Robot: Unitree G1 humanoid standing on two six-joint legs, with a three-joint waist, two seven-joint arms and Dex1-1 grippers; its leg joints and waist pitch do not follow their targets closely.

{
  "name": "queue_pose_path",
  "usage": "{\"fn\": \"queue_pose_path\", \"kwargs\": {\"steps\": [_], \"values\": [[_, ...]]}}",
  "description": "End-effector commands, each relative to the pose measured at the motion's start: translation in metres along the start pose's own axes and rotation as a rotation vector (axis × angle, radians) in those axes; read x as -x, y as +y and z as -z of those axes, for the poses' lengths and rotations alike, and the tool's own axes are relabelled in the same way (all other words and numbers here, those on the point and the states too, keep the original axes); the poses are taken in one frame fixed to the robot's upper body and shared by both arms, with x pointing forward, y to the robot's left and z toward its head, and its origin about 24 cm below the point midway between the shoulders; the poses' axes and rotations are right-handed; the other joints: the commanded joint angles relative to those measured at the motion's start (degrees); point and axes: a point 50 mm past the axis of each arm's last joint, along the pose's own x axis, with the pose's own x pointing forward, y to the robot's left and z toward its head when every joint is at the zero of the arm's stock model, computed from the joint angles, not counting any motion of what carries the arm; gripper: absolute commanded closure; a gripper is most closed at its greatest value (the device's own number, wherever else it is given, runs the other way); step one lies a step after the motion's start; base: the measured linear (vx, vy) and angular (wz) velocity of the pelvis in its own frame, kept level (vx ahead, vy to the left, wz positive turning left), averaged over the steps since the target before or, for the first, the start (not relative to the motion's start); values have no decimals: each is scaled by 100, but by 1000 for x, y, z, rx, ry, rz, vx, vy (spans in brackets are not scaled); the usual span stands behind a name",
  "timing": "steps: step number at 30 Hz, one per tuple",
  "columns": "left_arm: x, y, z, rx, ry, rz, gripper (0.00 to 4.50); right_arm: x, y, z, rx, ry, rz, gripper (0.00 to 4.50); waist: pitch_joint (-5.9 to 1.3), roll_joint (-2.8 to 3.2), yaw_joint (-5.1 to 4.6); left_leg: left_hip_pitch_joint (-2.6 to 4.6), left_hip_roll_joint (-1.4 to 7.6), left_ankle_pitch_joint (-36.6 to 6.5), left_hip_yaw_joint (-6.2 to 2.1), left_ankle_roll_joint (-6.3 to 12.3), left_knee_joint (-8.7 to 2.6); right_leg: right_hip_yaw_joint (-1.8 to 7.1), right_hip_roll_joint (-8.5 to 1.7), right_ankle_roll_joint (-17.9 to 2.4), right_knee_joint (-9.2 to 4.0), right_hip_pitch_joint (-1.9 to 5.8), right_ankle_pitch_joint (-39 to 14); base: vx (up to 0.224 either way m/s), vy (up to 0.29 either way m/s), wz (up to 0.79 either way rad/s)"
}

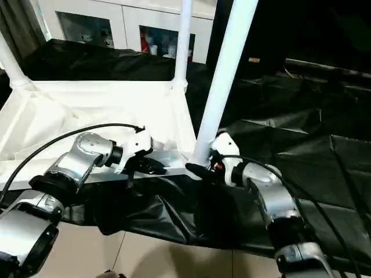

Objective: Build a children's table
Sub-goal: Rotate leg to tighten

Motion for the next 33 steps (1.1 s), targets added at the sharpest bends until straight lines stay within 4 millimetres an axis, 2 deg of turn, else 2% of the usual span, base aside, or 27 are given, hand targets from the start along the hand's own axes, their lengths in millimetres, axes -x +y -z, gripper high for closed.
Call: {"fn": "queue_pose_path", "kwargs": {"steps": [1,2,3,4,5,6,8,9,10,11,12,13,14,15,16,21,23,25,26,27,29,31,32,33], "values": [[-22,-9,15,78,30,-34,450,-9,3,12,-120,-1,93,178,-257,-19,8,100,128,-1097,-11,423,-346,113,-148,-1512,-278,165,-287,0,0,0],[-22,-9,15,78,30,-34,450,-9,3,12,-120,-1,93,178,-252,-20,-2,101,127,-1157,-9,383,-352,118,-150,-1492,-289,152,-378,0,0,0],[-32,-6,10,96,24,-117,450,-16,1,16,-175,-6,210,178,-234,13,-5,108,132,-1383,-25,244,-382,119,-158,-1421,-324,143,-721,0,0,0],[-34,-6,9,100,23,-131,450,-18,1,17,-187,-8,236,178,-216,0,-28,123,129,-1661,-22,94,-400,127,-158,-1334,-369,106,-1114,0,0,0],[-36,-6,8,101,23,-137,450,-19,0,17,-197,-8,260,178,-217,-15,-36,119,125,-1787,-33,34,-406,127,-163,-1272,-381,113,-1332,0,0,0],[-48,-6,2,104,25,-180,450,-27,-3,19,-252,-1,389,178,-216,66,-34,137,117,-1981,-60,-96,-428,133,-173,-1115,-417,89,-1701,0,0,0],[-56,-7,-3,105,26,-206,450,-31,-4,20,-278,6,457,178,-206,43,-79,134,105,-2139,-61,-181,-432,138,-162,-1029,-448,56,-1916,0,0,0],[-65,-8,-8,110,22,-231,450,-36,-4,20,-304,14,514,178,-216,90,-76,155,103,-2241,-80,-256,-436,138,-158,-956,-457,44,-2050,0,0,0],[-78,-11,-17,120,15,-250,450,-44,-2,19,-318,29,572,178,-213,59,-79,167,98,-2312,-72,-243,-431,140,-149,-919,-490,25,-2085,0,0,0],[-78,-11,-17,120,15,-250,450,-44,-2,19,-318,29,572,178,-210,190,-73,185,96,-2359,-81,-282,-435,150,-151,-925,-482,10,-2065,0,0,0],[-85,-14,-22,118,12,-251,450,-49,-1,16,-305,41,599,178,-206,155,-113,171,83,-2483,-77,-309,-431,137,-123,-892,-516,12,-2061,0,0,0],[-91,-16,-26,110,12,-246,450,-54,0,13,-290,41,615,178,-232,129,-90,164,72,-2413,-77,-268,-428,132,-123,-858,-501,35,-2005,0,0,0],[-95,-18,-29,100,16,-246,450,-58,2,9,-285,30,617,178,-235,201,-86,167,69,-2359,-79,-260,-430,141,-123,-866,-488,29,-1911,0,0,0],[-98,-19,-30,93,17,-245,450,-62,3,4,-273,8,612,178,-233,215,-92,136,62,-2300,-80,-216,-431,138,-115,-866,-490,45,-1806,0,0,0],[-99,-19,-31,89,18,-247,450,-64,4,1,-267,-8,610,123,-243,194,-89,116,59,-2216,-73,-171,-429,132,-106,-853,-486,64,-1698,0,0,0],[-84,-12,-22,72,27,-250,450,-58,-6,-8,-141,-40,613,90,-257,187,-70,92,63,-1992,-58,-47,-420,123,-109,-913,-465,86,-1419,0,0,0],[-78,-10,-19,70,24,-245,450,-53,-8,-10,-140,-63,575,75,-254,152,-70,81,59,-1959,-53,18,-417,118,-108,-929,-458,101,-1417,0,0,0],[-70,-7,-14,74,28,-230,450,-46,-11,-12,-113,-83,516,75,-251,170,-75,59,68,-1894,-53,106,-416,116,-123,-930,-461,114,-1439,0,0,0],[-63,-7,-11,53,29,-202,450,-41,-12,-12,-84,-85,460,75,-250,146,-76,60,66,-1852,-43,144,-406,114,-122,-947,-460,113,-1410,0,0,0],[-59,-7,-8,47,32,-180,450,-38,-11,-11,-70,-81,407,75,-249,152,-76,60,65,-1822,-41,164,-402,117,-127,-958,-462,114,-1406,0,0,0],[-46,-7,-2,2,29,-117,450,-26,-9,-9,-12,-66,283,75,-257,146,-58,50,80,-1606,-29,314,-379,115,-129,-1032,-438,144,-1107,0,0,0],[-38,-7,3,-1,35,-73,450,-18,-9,-8,3,-59,202,75,-279,156,-68,39,89,-1378,-29,375,-362,104,-131,-1157,-381,163,-714,0,0,0],[-38,-7,3,-1,35,-73,450,-18,-9,-8,3,-59,202,75,-281,91,-66,33,82,-1302,-22,430,-351,98,-123,-1195,-373,172,-614,0,0,0],[-33,-7,6,-3,44,-46,450,-12,-8,-8,10,-57,141,75,-288,130,-49,42,95,-1155,-23,499,-336,99,-130,-1307,-332,177,-376,0,0,0]]}}
